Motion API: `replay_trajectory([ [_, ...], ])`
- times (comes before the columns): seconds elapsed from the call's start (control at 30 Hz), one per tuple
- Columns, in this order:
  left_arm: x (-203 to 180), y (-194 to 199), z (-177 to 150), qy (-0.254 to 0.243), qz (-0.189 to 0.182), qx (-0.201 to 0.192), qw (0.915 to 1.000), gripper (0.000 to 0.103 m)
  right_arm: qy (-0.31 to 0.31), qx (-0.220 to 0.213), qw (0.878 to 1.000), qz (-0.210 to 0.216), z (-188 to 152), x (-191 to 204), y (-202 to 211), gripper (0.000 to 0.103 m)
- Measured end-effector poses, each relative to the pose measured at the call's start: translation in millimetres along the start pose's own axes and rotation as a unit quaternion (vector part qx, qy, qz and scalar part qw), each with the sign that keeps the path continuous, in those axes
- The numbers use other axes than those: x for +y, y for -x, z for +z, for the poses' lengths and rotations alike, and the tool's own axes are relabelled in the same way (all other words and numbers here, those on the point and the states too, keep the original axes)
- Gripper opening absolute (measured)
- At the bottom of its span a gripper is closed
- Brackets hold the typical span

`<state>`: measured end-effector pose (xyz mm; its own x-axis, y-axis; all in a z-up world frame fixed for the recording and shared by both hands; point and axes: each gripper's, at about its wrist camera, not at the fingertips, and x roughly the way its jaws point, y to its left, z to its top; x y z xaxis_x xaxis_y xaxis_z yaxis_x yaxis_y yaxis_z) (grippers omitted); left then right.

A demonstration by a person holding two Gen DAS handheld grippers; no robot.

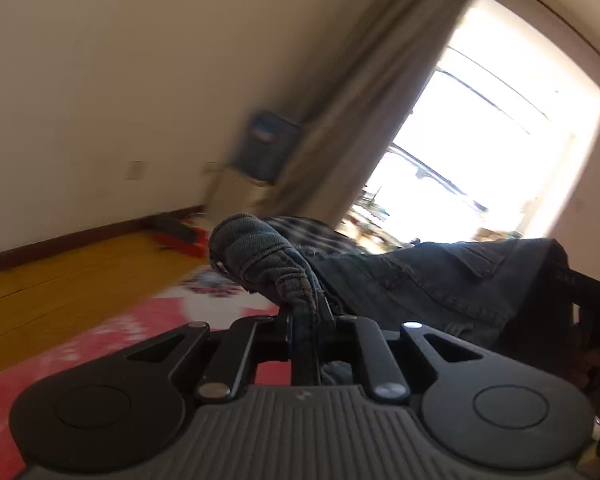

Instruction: Fold clothes

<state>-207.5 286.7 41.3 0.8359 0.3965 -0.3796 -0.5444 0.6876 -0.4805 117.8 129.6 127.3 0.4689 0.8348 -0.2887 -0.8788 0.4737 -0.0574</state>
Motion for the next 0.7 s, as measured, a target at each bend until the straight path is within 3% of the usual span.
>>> replay_trajectory([
  [0.1,29.6,11.9,-1.7,0.006,0.063,0.01,0.998,0.011,-0.026,0.032,0.998,0.056,-0.1,19.9,-70.5,0.006],
  [0.17,51.4,8.2,-11.9,0.019,0.104,0.036,0.9938,0.011,-0.076,0.085,0.989,0.097,-15.6,23.4,-124.6,0.006],
  [0.23,73.1,-3.2,-24.9,0.034,0.139,0.07,0.9871,0.01,-0.104,0.148,0.977,0.117,-48.0,30.1,-177.0,0.007],
  [0.3,89.2,-16.3,-38.1,0.02,0.168,0.101,0.9804,0.011,-0.124,0.207,0.962,0.13,-83.9,39.1,-224.3,0.008],
  [0.37,99.1,-24.8,-43.9,0.015,0.183,0.121,0.9755,0.011,-0.097,0.257,0.951,0.14,-114.1,56.1,-252.2,0.01],
  [0.47,110.7,-30.2,-47.8,0.024,0.192,0.134,0.9719,0.013,0.033,0.244,0.961,0.124,-128.6,93.6,-250.0,0.014],
  [0.57,115.0,-21.6,-52.8,0.031,0.186,0.136,0.9726,0.024,0.173,0.191,0.958,0.122,-130.8,119.9,-220.7,0.031],
  [0.63,120.2,-19.0,-54.8,0.036,0.183,0.14,0.9724,0.029,0.264,0.152,0.945,0.121,-132.7,134.9,-199.6,0.053],
  [0.7,125.1,-18.9,-56.5,0.041,0.181,0.144,0.9721,0.032,0.372,0.1,0.915,0.12,-144.5,152.7,-176.9,0.061],
])
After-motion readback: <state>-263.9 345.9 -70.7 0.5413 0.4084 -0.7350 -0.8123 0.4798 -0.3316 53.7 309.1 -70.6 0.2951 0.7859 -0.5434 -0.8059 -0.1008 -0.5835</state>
